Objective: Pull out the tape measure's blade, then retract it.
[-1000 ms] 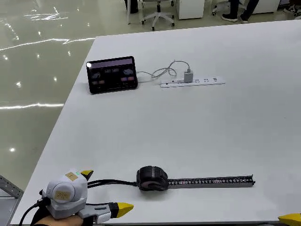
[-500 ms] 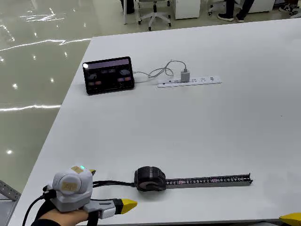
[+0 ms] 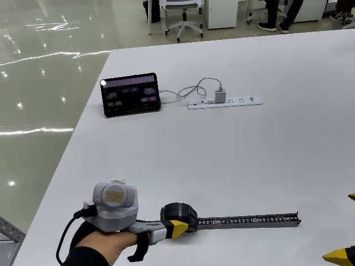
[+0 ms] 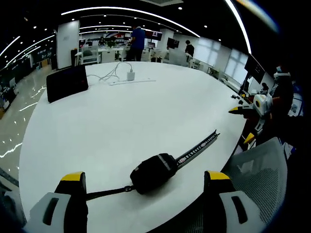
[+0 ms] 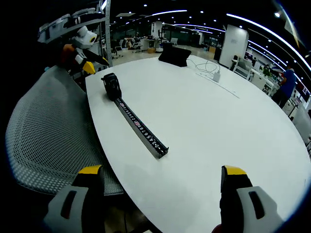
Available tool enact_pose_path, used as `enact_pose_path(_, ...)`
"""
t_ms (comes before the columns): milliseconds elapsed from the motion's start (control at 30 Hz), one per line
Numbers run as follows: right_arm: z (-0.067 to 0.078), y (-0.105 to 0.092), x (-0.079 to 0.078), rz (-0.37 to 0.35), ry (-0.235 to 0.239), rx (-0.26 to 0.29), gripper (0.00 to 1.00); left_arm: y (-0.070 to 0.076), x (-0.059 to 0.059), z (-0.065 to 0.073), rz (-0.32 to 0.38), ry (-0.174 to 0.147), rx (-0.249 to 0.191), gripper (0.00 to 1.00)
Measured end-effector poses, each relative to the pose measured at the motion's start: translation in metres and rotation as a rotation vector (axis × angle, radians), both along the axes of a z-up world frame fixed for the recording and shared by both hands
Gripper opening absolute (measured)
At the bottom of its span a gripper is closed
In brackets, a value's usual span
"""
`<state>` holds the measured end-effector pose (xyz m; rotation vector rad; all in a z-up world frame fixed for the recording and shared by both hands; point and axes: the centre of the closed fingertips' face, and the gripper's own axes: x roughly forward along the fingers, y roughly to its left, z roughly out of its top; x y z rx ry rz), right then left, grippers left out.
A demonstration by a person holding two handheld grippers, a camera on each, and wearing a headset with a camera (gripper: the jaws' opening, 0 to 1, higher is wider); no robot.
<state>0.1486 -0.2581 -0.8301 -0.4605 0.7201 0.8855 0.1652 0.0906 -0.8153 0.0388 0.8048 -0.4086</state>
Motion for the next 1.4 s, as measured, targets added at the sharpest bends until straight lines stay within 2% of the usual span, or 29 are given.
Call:
enact_pose_path(33,-0.001,0.003,0.002,0.017,-0.004,-0.013,0.95,-0.001,0.002,-0.002,0.042,0.005,-0.005,0.96)
enact_pose_path(67,-0.002,0.004,0.004,0.028,-0.005,-0.019,0.94,-0.005,0.003,-0.003,0.05,0.005,-0.019,0.96)
enact_pose_path(100,-0.002,0.006,0.005,0.043,-0.005,-0.027,0.93,-0.009,0.005,-0.003,0.063,0.002,-0.035,0.96)
enact_pose_path(133,-0.002,0.008,0.008,0.054,-0.014,-0.037,0.93,-0.011,0.008,-0.004,0.086,-0.01,-0.033,0.96)
enact_pose_path(200,-0.002,0.015,0.01,0.078,-0.007,-0.04,0.93,-0.017,0.009,-0.01,0.105,-0.003,-0.042,0.96)
enact_pose_path(300,-0.003,0.017,0.017,0.116,-0.011,-0.062,0.89,-0.025,0.007,-0.022,0.102,0.01,-0.017,0.96)
enact_pose_path(367,-0.007,0.021,0.018,0.14,0.005,-0.077,0.91,-0.029,0.006,-0.028,0.104,0.013,-0.011,0.96)
enact_pose_path(433,-0.01,0.023,0.016,0.179,0.018,-0.096,0.9,-0.029,0.006,-0.03,0.125,0.025,-0.017,0.96)
enact_pose_path(500,-0.014,0.026,0.018,0.215,0.011,-0.127,0.89,-0.032,0.008,-0.029,0.152,0.016,-0.036,0.97)
enact_pose_path(567,-0.017,0.03,0.018,0.245,0.026,-0.135,0.87,-0.04,0.009,-0.032,0.131,0.015,-0.04,0.97)
enact_pose_path(633,-0.021,0.034,0.02,0.258,0.038,-0.143,0.84,-0.051,0.009,-0.034,0.098,0.022,-0.079,0.96)
enact_pose_path(700,-0.026,0.037,0.02,0.278,0.061,-0.158,0.83,-0.05,0.01,-0.038,0.07,0.022,-0.031,0.96)
enact_pose_path(767,-0.032,0.039,0.02,0.338,0.068,-0.195,0.8,-0.052,0.011,-0.04,0.066,0.022,-0.028,0.96)
enact_pose_path(867,-0.037,0.042,0.021,0.386,0.103,-0.219,0.72,-0.054,0.01,-0.042,0.057,0.027,-0.028,0.97)
enact_pose_path(1000,-0.041,0.044,0.025,0.436,0.098,-0.251,0.57,-0.054,0.012,-0.041,0.054,0.014,-0.021,0.96)
enact_pose_path(1133,-0.051,0.042,0.025,0.494,0.113,-0.3,0.47,-0.058,0.012,-0.044,0.043,0.02,-0.02,0.95)
enact_pose_path(1267,-0.061,0.04,0.025,0.521,0.13,-0.319,0.37,-0.058,0.014,-0.043,0.042,0.012,-0.013,0.91)
enact_pose_path(1367,-0.069,0.035,0.029,0.532,0.131,-0.345,0.3,-0.056,0.016,-0.041,0.057,0.011,-0.036,0.9)
enact_pose_path(1400,-0.071,0.034,0.029,0.534,0.132,-0.349,0.28,-0.054,0.017,-0.041,0.066,0.009,-0.031,0.87)
